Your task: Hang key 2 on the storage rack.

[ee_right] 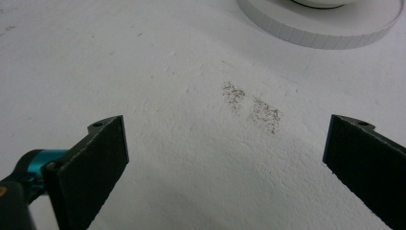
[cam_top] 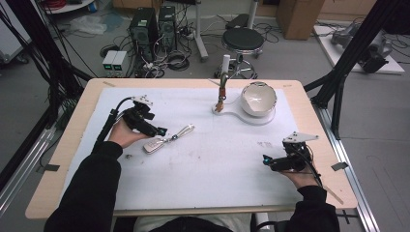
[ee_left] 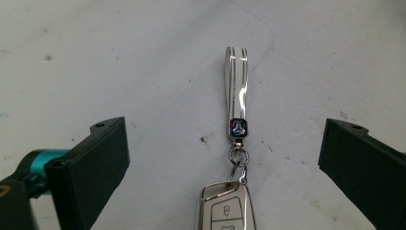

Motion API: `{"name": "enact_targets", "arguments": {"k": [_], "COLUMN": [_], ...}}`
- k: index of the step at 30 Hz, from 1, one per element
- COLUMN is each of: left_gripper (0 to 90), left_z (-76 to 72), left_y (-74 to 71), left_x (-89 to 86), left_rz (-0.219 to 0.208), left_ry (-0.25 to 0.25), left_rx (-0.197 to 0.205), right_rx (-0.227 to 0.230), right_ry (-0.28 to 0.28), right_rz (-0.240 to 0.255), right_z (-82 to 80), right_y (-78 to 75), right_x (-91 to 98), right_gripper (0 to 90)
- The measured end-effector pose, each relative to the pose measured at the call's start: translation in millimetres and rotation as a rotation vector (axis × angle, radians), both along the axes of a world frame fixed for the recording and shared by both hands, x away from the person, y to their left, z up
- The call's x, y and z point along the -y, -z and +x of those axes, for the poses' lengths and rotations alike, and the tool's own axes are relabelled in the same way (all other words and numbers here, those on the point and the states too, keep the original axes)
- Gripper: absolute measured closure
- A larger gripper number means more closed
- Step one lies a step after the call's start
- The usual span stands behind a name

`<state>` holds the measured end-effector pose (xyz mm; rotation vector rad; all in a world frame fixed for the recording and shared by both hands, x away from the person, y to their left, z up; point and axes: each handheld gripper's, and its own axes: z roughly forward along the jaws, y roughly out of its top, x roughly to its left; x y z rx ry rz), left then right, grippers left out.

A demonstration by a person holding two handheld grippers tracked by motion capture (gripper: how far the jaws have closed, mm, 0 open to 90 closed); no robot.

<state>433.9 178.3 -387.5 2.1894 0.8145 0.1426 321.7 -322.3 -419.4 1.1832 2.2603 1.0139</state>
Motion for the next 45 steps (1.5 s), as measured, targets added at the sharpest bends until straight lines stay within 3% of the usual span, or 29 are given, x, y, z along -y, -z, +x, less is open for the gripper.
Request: {"name": "enact_targets", "arguments": {"k": [12,17,22,26,33,34,35,38,40,43,45], "left_gripper": [3.9,3.9,8.3,15.9,30.4,33.4,38.6,62.5,73.1,74.1,74.2], "left_z": [21.8,33.4,41.4,46.3,50.1,50.1,48.8,45.2,41.5,36.0,34.4], "left_y": [5.4,13.5,17.4,20.3,24.9,26.2,26.8,29.9,30.2,22.3,12.2], "left_x": [47.0,64.3,81.6,92.8,94.3,94.7,96.1,99.7,103.4,103.1,97.5], "left_rz": [0.054,0.071,0.077,0.132,0.174,0.191,0.236,0.287,0.306,0.32,0.297], "left_ry": [0.087,0.095,0.108,0.108,0.093,0.085,0.077,0.105,0.127,0.155,0.155], "left_rx": [-0.011,-0.066,-0.101,-0.119,-0.139,-0.136,-0.117,-0.103,-0.075,-0.024,-0.002], "right_rx": [-0.018,-0.015,-0.033,-0.026,-0.037,-0.039,-0.038,-0.039,-0.036,-0.036,-0.035], "right_ry": [0.007,0.013,0.015,0.012,0.008,0.005,0.002,0.009,0.017,0.023,0.024], "right_rz": [0.004,0.023,0.014,0.019,0.012,0.01,0.008,0.013,0.021,0.025,0.019], "right_z": [2.2,2.0,3.1,2.2,1.0,1.0,1.1,0.5,0.3,-0.4,-1.1], "right_y": [1.2,-0.3,3.4,2.4,4.9,5.4,5.8,5.0,4.6,4.5,4.5], "right_x": [-1.2,-0.4,0.7,1.4,1.0,0.8,0.4,0.8,2.0,2.9,2.9], "right_gripper": [0.7,0.7,0.7,0.7,0.7,0.7,0.7,0.8,0.7,0.8,0.7]}}
